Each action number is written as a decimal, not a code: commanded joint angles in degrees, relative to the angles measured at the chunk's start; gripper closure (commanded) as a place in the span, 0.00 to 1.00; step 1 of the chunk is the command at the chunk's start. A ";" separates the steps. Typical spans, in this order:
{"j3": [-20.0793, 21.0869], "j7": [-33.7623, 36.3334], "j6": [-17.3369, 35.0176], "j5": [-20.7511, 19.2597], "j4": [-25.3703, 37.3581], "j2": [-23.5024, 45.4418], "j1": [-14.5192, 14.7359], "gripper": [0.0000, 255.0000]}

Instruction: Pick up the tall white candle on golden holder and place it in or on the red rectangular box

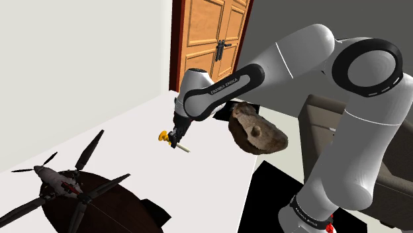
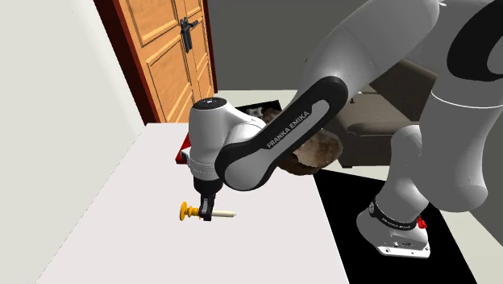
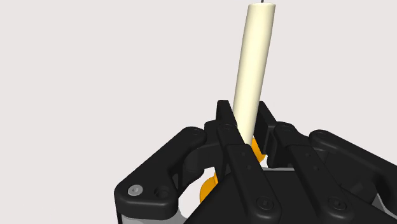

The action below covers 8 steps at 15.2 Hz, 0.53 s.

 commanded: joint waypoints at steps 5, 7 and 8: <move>0.00 0.17 -2.15 -0.04 0.61 -1.47 -0.05 1.00; -0.03 0.35 -3.59 -0.11 1.14 -2.38 -0.08 1.00; -0.04 0.44 -4.30 -0.14 1.41 -2.83 -0.10 1.00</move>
